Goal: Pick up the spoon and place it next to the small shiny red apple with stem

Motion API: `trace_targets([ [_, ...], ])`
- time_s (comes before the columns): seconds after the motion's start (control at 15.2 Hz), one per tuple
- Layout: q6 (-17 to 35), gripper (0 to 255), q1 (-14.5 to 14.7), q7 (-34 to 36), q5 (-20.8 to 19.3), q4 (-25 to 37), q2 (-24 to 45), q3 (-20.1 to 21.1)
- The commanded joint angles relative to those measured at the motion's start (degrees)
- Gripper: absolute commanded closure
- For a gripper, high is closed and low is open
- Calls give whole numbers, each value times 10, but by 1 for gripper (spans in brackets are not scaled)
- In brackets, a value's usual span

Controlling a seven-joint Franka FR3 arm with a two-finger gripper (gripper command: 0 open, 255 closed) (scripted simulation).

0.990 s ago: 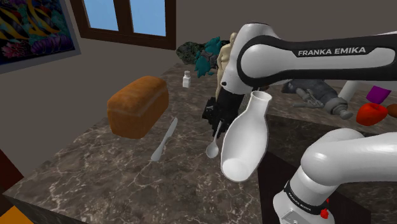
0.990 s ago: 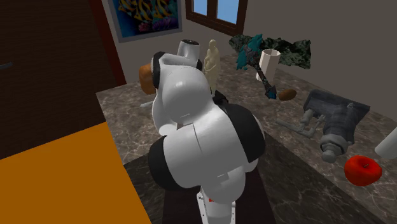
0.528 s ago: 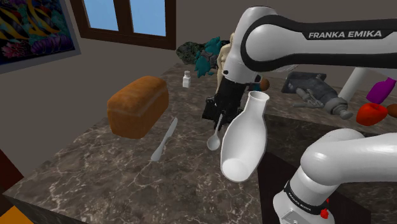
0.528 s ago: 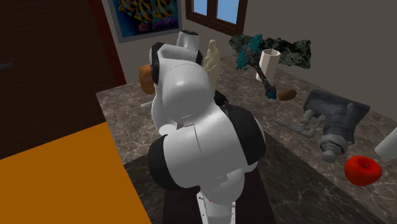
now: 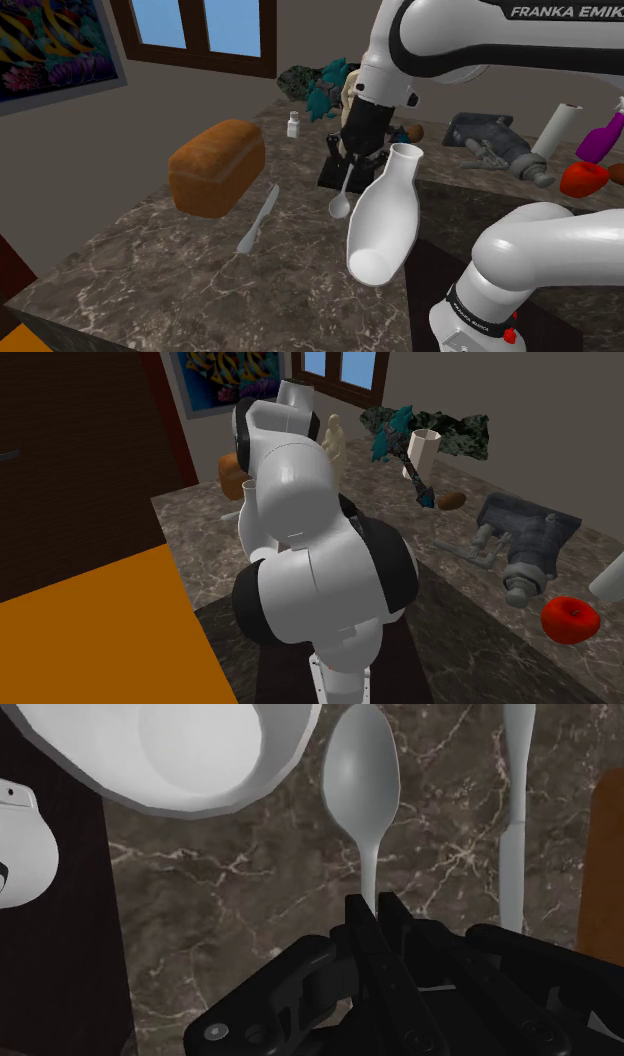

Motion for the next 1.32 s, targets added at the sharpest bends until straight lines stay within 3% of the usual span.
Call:
trace_targets([
  [0.0, -12, 255, -2, 4, -4, 15, 3, -4],
  [0.79, -86, 255, -11, 23, -27, 111, 23, -26],
  [1.25, -136, 255, -18, -59, -86, 56, -47, -128],
])
